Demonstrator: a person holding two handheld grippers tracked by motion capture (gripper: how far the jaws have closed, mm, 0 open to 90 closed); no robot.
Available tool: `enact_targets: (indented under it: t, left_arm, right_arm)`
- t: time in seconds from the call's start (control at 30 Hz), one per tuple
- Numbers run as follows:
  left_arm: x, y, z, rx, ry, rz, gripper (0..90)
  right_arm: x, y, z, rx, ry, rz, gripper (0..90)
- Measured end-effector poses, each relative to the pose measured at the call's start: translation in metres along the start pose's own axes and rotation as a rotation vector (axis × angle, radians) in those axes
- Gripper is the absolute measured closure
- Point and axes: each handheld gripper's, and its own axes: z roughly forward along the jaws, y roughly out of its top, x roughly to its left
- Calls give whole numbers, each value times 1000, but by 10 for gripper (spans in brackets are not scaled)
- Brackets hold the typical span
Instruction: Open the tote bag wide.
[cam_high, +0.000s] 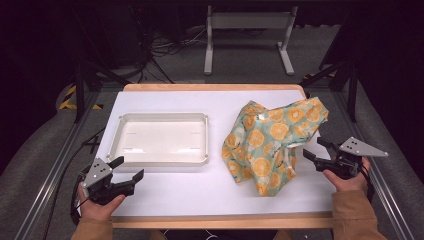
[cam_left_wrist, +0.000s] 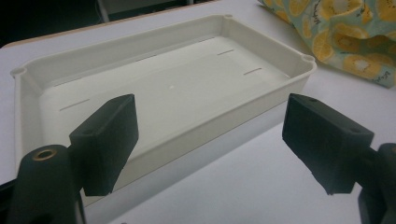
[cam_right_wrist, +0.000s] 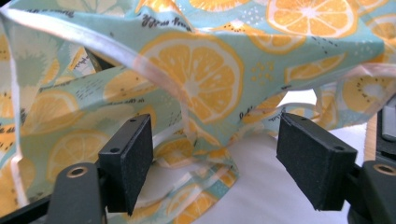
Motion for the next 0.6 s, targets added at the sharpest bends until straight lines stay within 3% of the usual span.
enact_targets:
  t: [0.23, 0.6]
  left_arm:
    - [0, -1, 1, 6, 1, 3, 191]
    - [-1, -2, 4, 18, 10, 4, 183]
  right_arm:
    - [-5, -1, 12, 21, 19, 33, 286]
    - [-12, -1, 25, 64, 74, 37, 311]
